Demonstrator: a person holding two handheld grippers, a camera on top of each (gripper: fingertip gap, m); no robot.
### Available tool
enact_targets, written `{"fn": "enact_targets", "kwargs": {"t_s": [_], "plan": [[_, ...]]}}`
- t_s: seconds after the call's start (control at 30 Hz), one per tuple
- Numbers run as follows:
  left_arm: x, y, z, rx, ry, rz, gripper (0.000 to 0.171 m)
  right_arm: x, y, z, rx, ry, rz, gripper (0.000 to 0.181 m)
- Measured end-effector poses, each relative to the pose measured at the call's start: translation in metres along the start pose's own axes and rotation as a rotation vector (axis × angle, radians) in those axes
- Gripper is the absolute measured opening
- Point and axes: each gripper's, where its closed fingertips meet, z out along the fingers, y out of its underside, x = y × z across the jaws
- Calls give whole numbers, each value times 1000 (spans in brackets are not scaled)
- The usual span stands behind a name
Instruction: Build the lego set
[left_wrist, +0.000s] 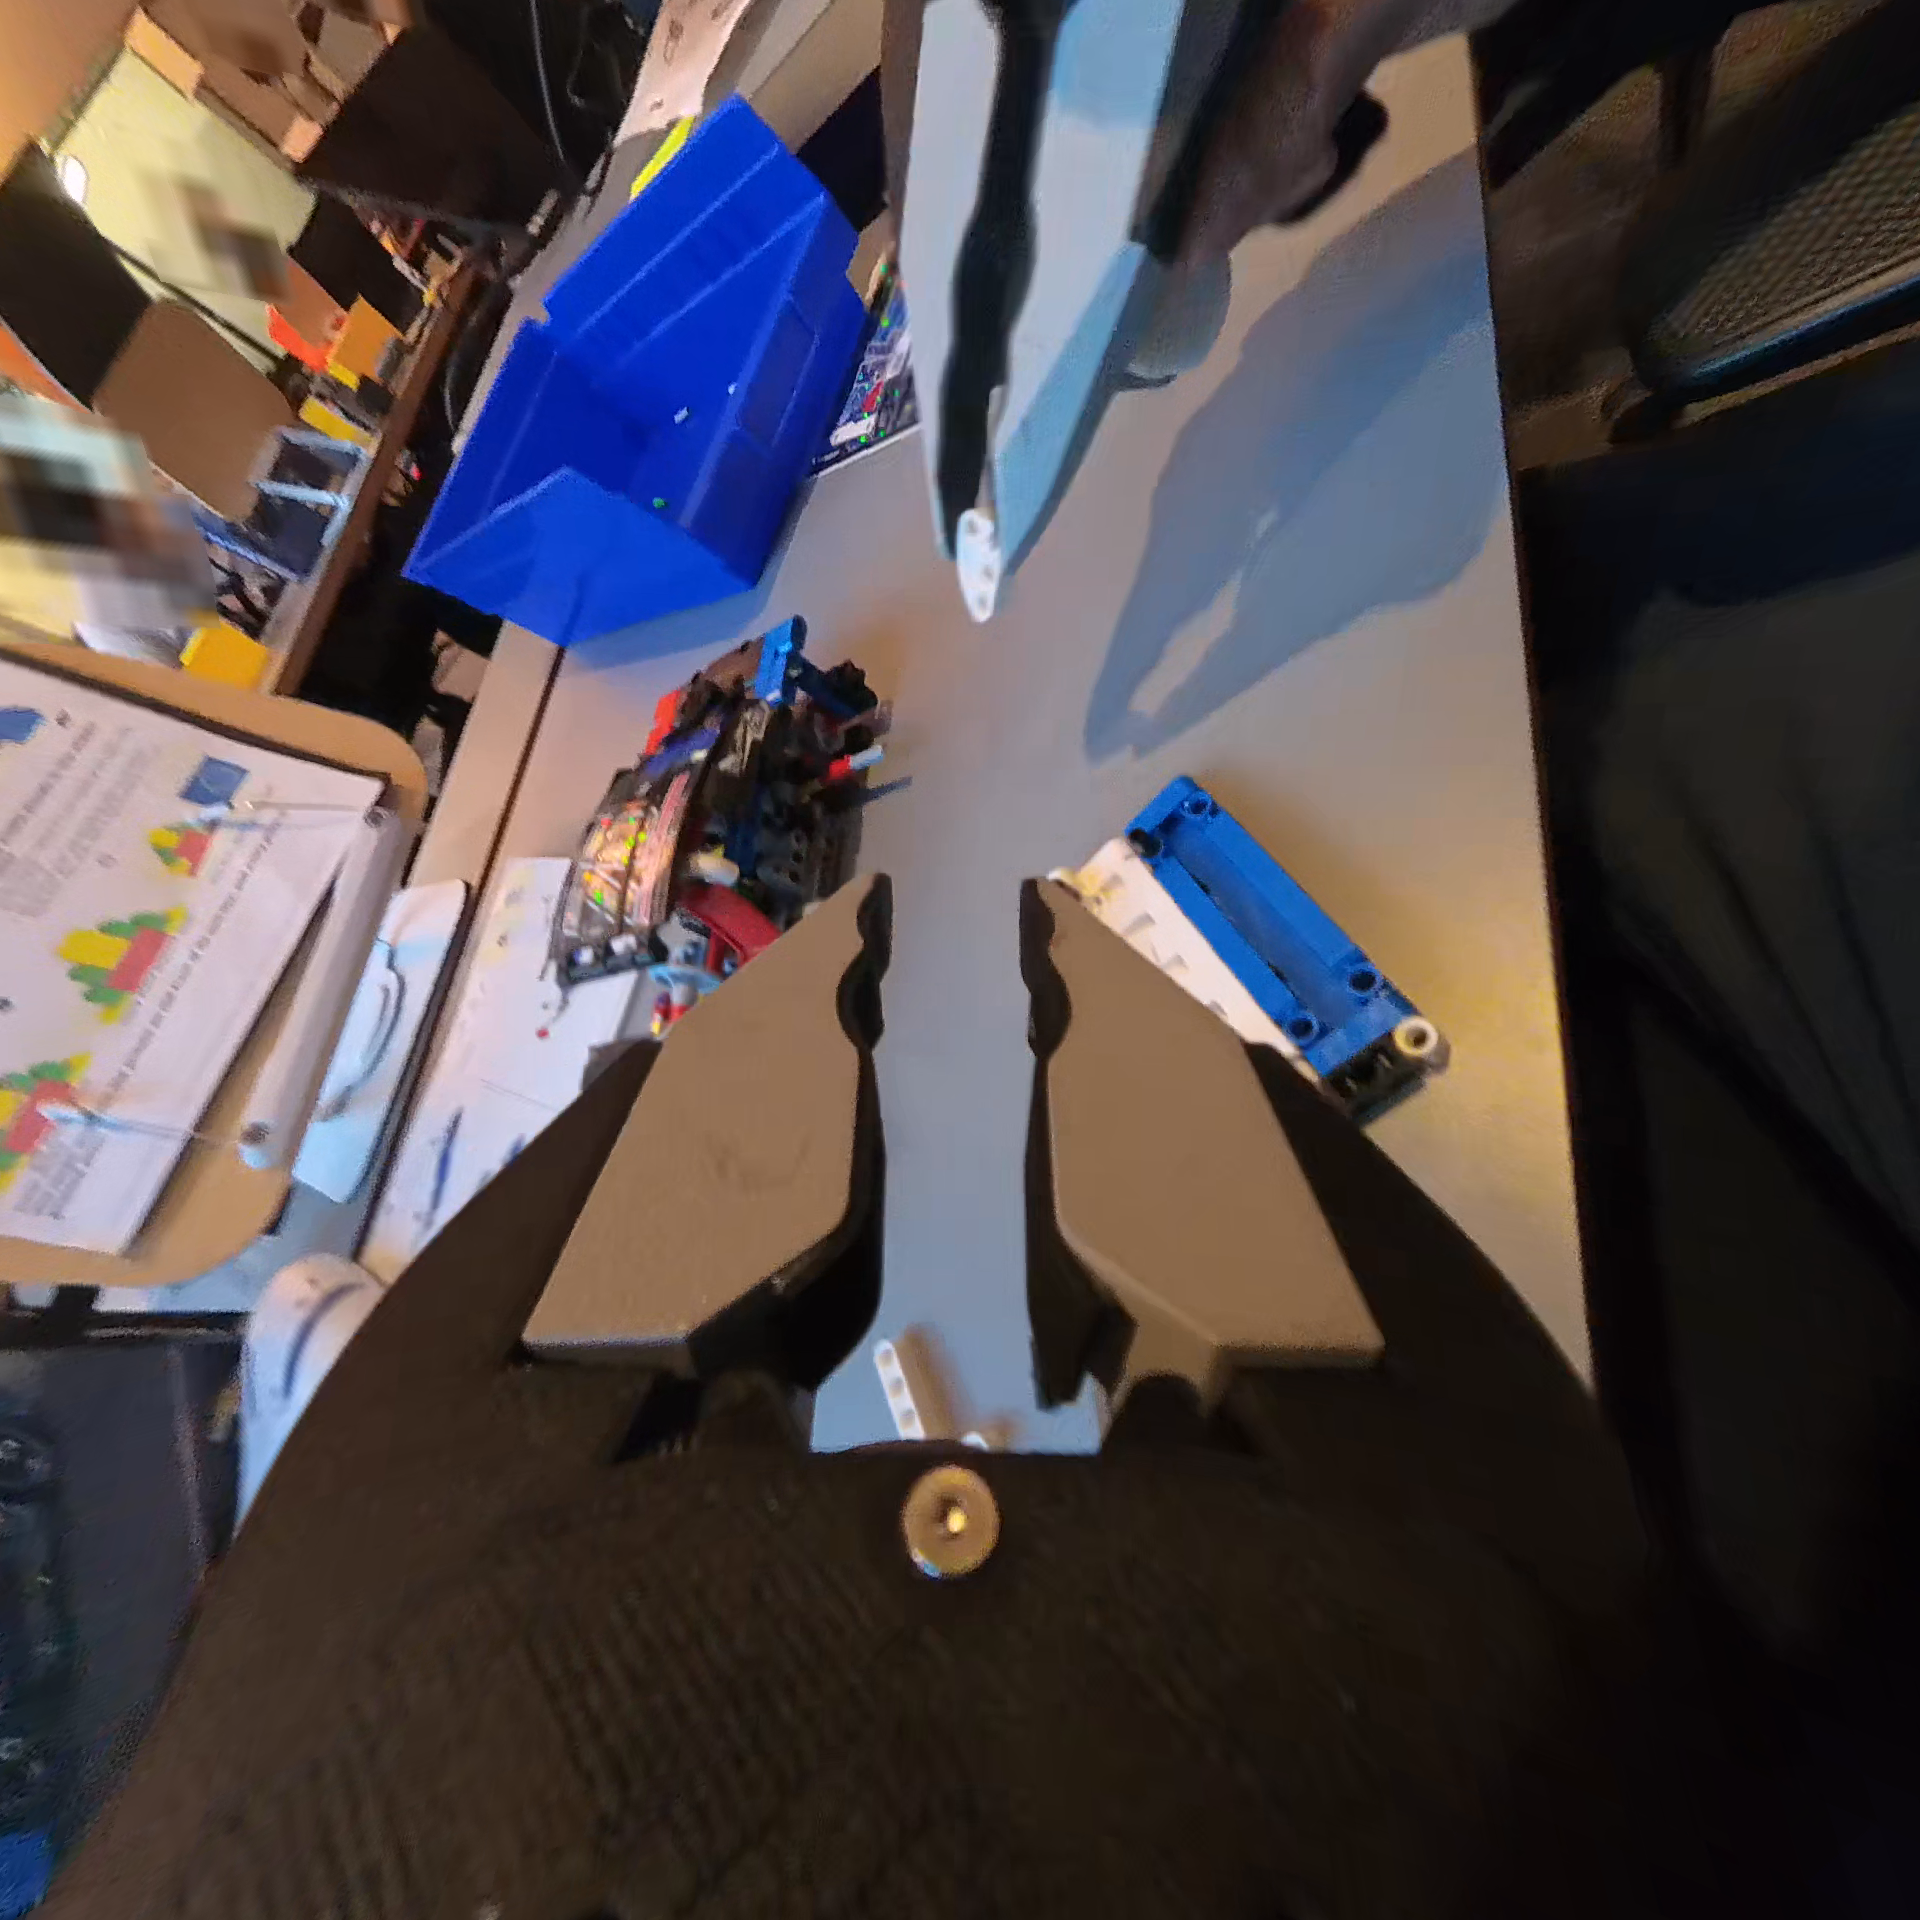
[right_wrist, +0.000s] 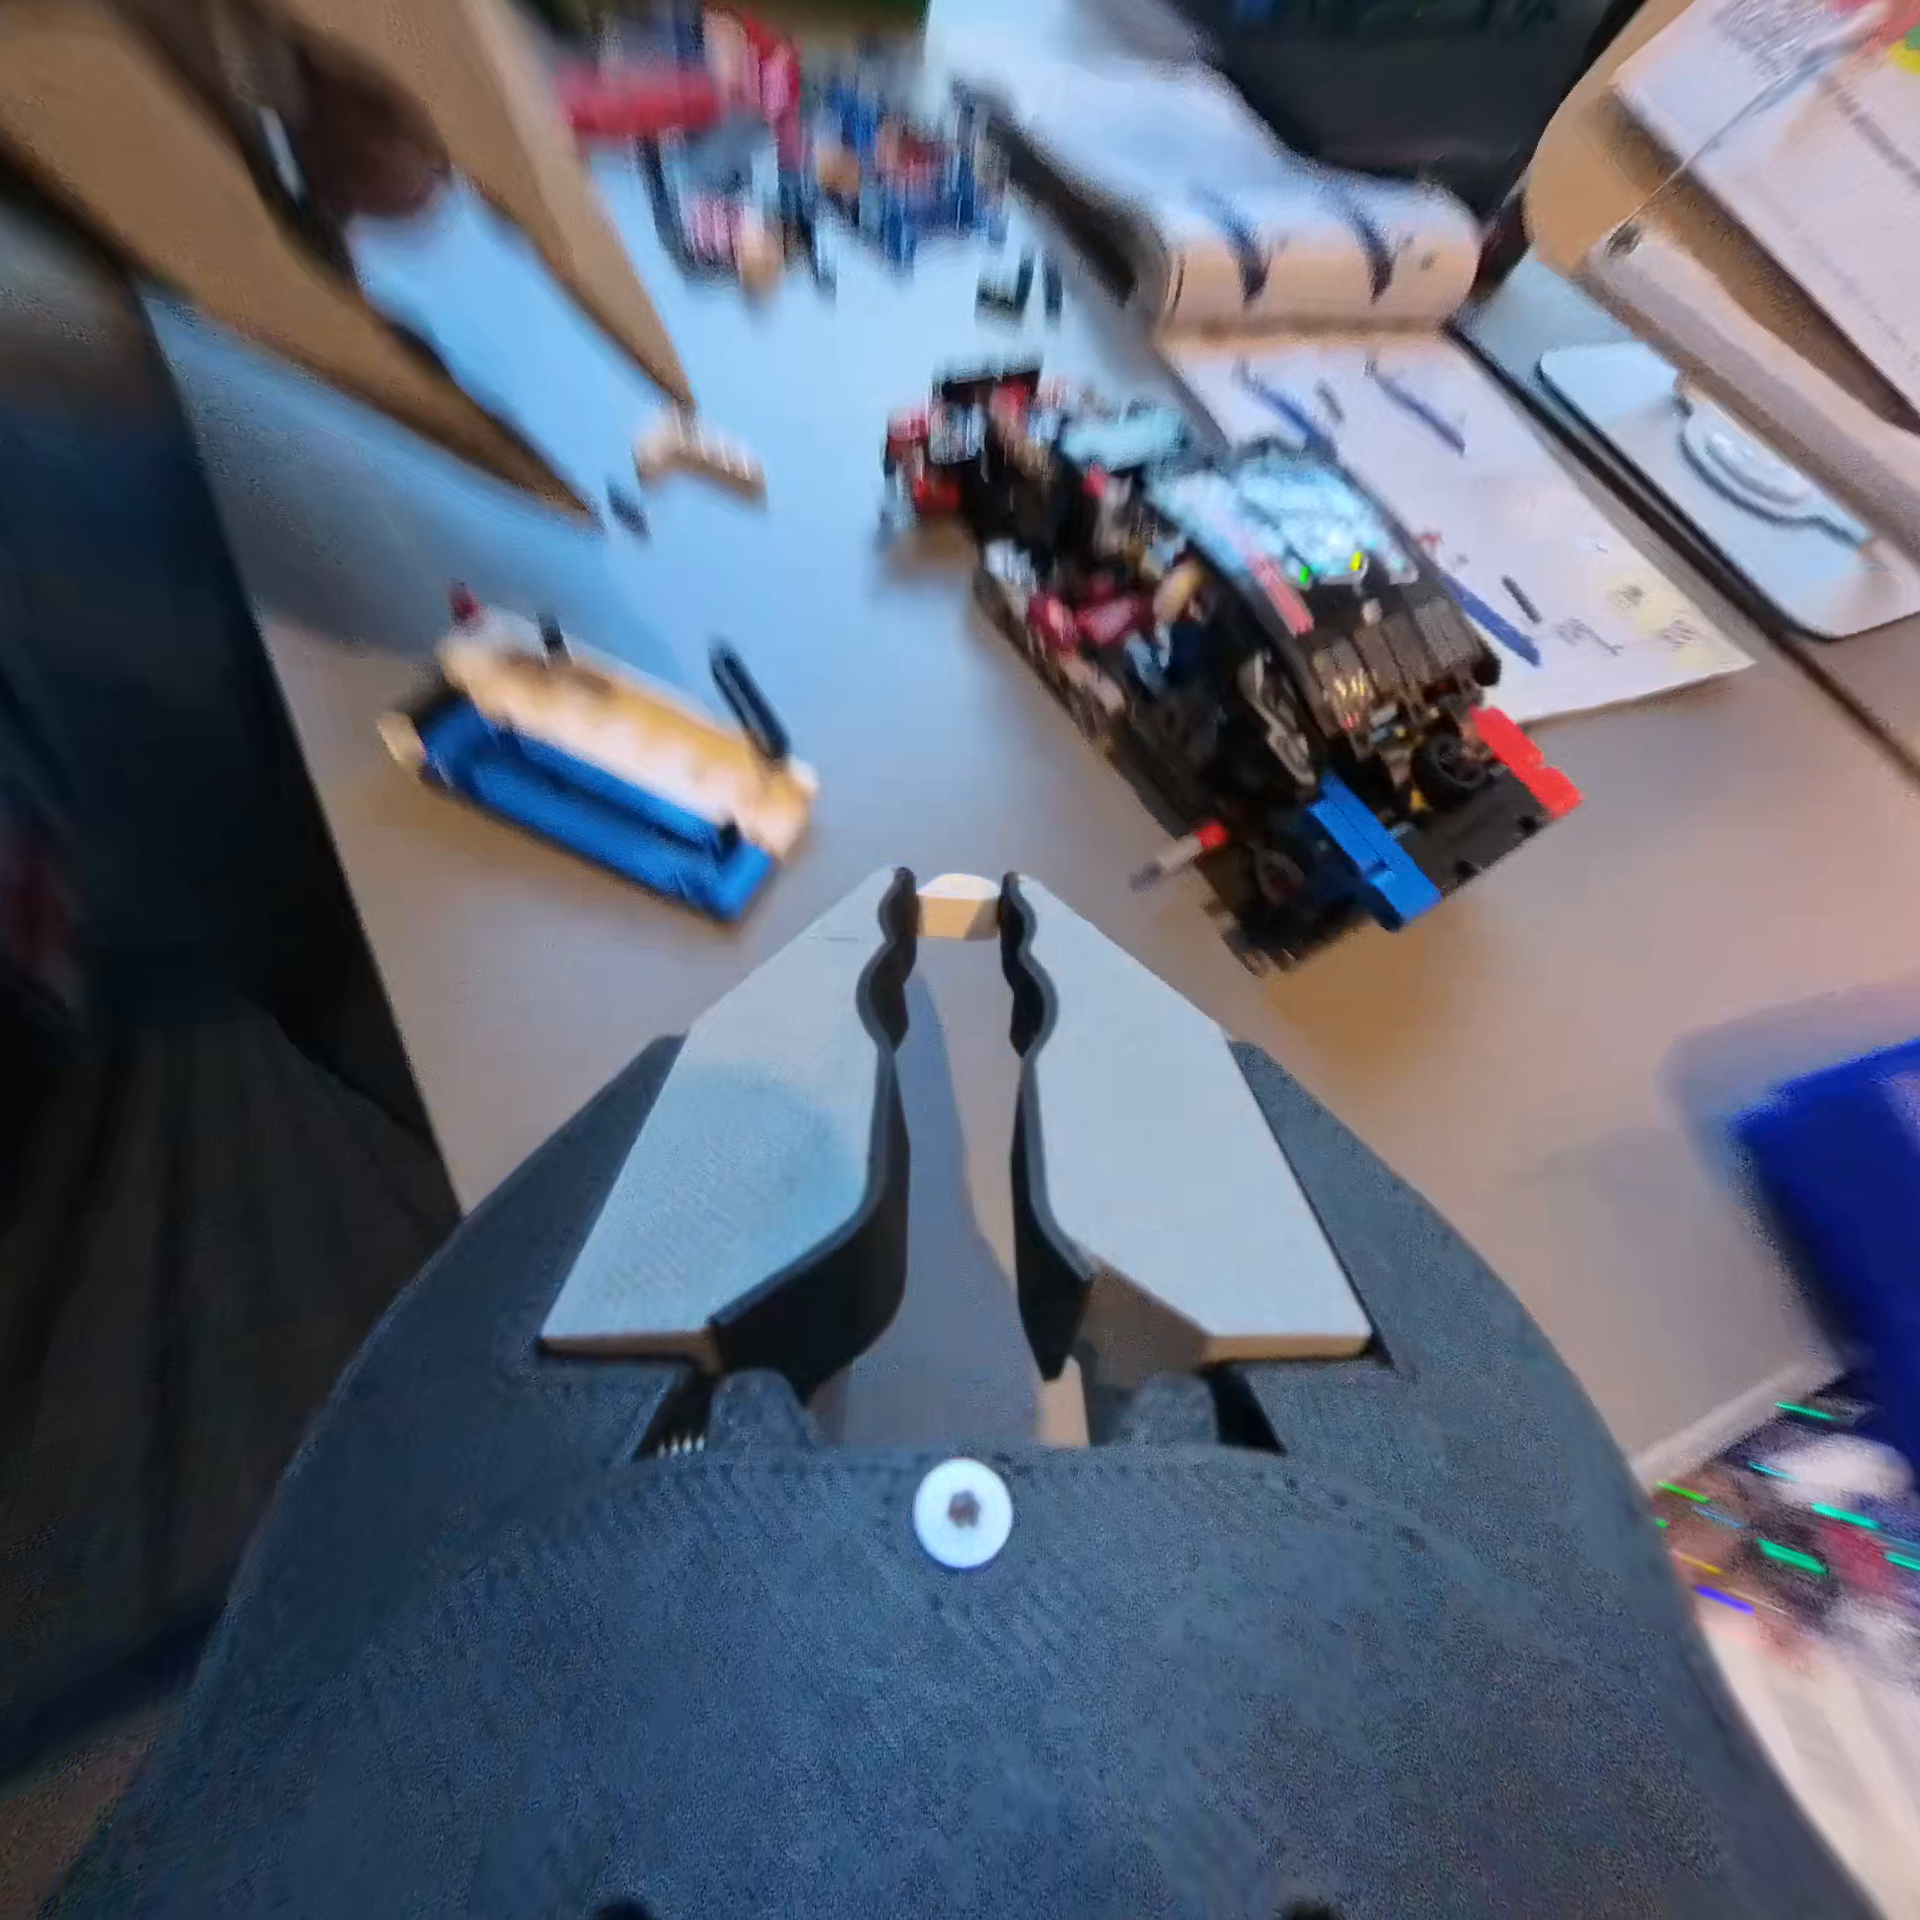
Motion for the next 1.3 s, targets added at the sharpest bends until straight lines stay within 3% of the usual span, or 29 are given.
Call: {"fn": "enact_targets", "kwargs": {"t_s": [0.2, 0.33, 0.43, 0.63, 0.87, 0.93, 1.03, 1.17, 1.3], "plan": [[11, 22, -6, -40, 10, -44, 19, 17, 69, -2, -581, 71, -707, 13], [14, 24, -8, -34, 27, -86, 19, 10, 73, 0, -674, -5, -949, 16], [9, 26, -12, -20, 17, -132, 19, 9, 70, 3, -691, -17, -981, 22], [1, 32, -21, 5, 5, -207, 20, 10, 67, -2, -644, -33, -698, 25], [4, 43, -32, -15, 60, -323, 21, 5, 58, -12, -375, 76, 217, 22], [8, 42, -33, -3, 116, -423, 22, 2, 53, -12, -279, 101, 361, 23], [14, 38, -32, 9, 220, -571, 28, 4, 58, -7, -249, 149, 434, 32], [7, 41, -34, 29, 240, -695, 29, 5, 62, 6, -228, 147, 526, 38], [9, 45, -40, 57, 273, -832, 28, 7, 65, 17, -238, 126, 487, 28]]}}
